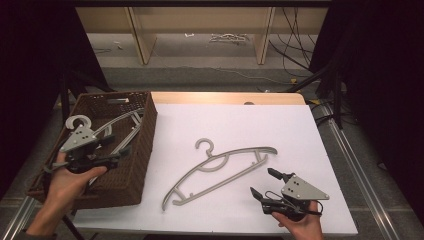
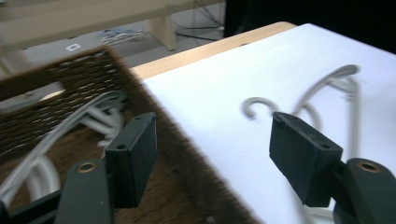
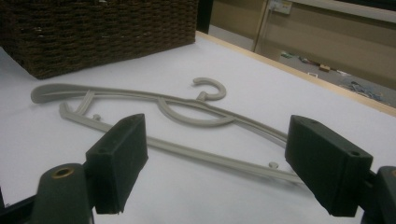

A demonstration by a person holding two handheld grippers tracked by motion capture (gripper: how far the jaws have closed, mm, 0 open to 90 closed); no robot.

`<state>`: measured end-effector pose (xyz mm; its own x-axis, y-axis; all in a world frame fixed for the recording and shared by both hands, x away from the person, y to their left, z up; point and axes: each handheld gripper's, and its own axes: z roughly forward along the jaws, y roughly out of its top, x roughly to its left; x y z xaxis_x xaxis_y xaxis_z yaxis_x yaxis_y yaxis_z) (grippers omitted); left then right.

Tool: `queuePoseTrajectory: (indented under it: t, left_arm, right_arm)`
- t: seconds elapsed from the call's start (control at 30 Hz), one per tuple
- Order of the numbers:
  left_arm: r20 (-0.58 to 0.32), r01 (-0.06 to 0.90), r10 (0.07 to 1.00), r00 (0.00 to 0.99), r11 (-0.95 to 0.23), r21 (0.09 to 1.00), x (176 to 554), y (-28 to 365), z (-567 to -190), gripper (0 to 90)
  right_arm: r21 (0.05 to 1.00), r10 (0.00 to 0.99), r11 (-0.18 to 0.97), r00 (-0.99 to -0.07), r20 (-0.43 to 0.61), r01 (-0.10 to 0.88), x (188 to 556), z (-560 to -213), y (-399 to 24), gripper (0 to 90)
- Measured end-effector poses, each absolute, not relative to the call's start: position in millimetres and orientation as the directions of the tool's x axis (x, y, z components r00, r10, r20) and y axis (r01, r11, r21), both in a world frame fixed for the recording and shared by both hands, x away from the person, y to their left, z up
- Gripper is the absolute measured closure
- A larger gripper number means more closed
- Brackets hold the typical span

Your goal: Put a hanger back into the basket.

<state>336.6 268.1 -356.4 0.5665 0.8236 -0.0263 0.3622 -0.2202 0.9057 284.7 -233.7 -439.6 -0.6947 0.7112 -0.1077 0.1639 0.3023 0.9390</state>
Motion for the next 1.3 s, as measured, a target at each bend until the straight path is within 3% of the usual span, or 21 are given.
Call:
queuePoseTrajectory:
  t: [0.53,1.3]
  left_arm:
    - [-0.053,0.285,0.692,0.720,-0.226,0.932,319,181,-378,26.3]
    - [-0.041,0.272,0.589,0.807,-0.310,0.911,306,143,-416,23.2]
  right_arm:
    - [0.935,0.707,0.311,-0.699,-0.108,0.170,283,-438,-234,22.1]
    - [0.935,0.704,0.315,-0.701,-0.116,0.161,284,-439,-234,22.0]
